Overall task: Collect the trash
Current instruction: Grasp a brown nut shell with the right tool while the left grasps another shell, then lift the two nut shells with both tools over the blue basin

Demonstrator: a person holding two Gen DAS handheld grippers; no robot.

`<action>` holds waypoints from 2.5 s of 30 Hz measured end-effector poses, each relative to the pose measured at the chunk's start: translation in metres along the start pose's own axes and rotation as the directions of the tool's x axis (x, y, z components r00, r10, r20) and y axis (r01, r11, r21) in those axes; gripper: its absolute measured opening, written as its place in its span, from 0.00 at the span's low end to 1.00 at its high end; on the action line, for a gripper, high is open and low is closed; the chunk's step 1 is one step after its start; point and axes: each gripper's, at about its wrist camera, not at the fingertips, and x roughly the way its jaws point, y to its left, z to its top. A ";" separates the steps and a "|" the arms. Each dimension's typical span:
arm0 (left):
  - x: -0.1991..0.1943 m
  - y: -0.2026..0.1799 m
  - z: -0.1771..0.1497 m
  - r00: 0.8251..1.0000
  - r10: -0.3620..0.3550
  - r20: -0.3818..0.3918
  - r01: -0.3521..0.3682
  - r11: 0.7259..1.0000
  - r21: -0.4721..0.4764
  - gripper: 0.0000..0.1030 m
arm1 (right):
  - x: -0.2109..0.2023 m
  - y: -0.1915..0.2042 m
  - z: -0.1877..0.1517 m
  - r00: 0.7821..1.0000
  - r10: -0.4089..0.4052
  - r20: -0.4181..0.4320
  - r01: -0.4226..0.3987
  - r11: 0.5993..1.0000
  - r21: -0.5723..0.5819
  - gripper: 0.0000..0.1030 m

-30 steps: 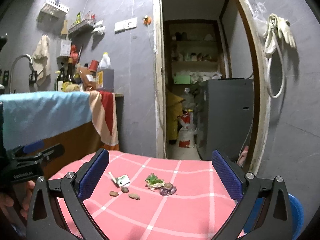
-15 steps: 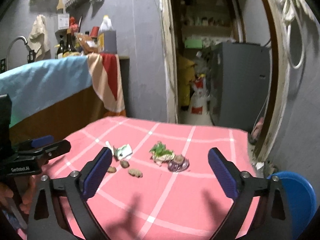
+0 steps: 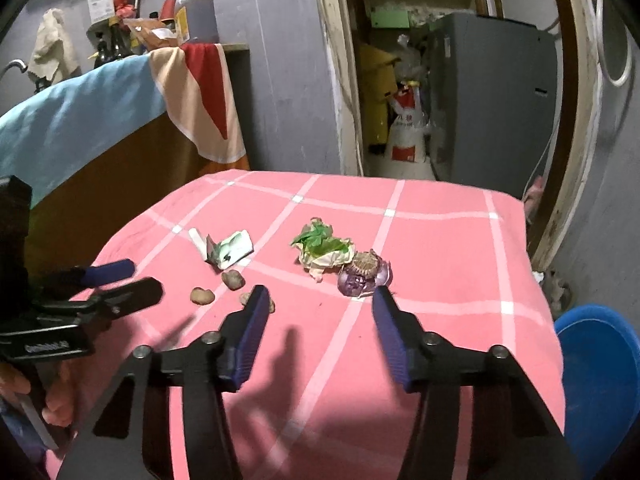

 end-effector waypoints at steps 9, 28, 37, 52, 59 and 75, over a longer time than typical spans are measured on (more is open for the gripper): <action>0.028 -0.006 0.007 0.994 -0.031 -0.107 0.033 0.999 0.015 0.39 | 0.009 0.001 0.003 0.999 0.018 -0.029 -0.019 1.000 -0.009 0.39; 0.034 -0.004 0.006 0.991 -0.048 -0.123 0.048 0.999 -0.001 0.12 | 0.049 0.026 0.008 0.972 0.130 -0.194 -0.148 0.985 -0.085 0.29; 0.022 0.006 0.003 0.994 -0.051 -0.098 0.044 0.997 -0.070 0.12 | 0.053 0.038 0.007 0.969 0.127 -0.211 -0.157 0.979 -0.132 0.20; -0.032 -0.034 0.010 0.987 -0.078 0.139 0.086 0.995 -0.052 0.12 | -0.038 0.028 0.001 0.994 0.074 0.080 -0.067 0.994 -0.091 0.20; -0.065 -0.075 0.022 0.945 -0.144 0.294 0.152 0.988 -0.003 0.12 | -0.104 0.018 0.008 0.957 -0.017 0.290 0.047 0.994 -0.099 0.20; -0.105 -0.187 0.029 0.846 -0.281 0.453 0.219 0.958 0.187 0.12 | -0.224 -0.036 -0.005 0.813 -0.221 0.538 0.243 0.970 0.032 0.20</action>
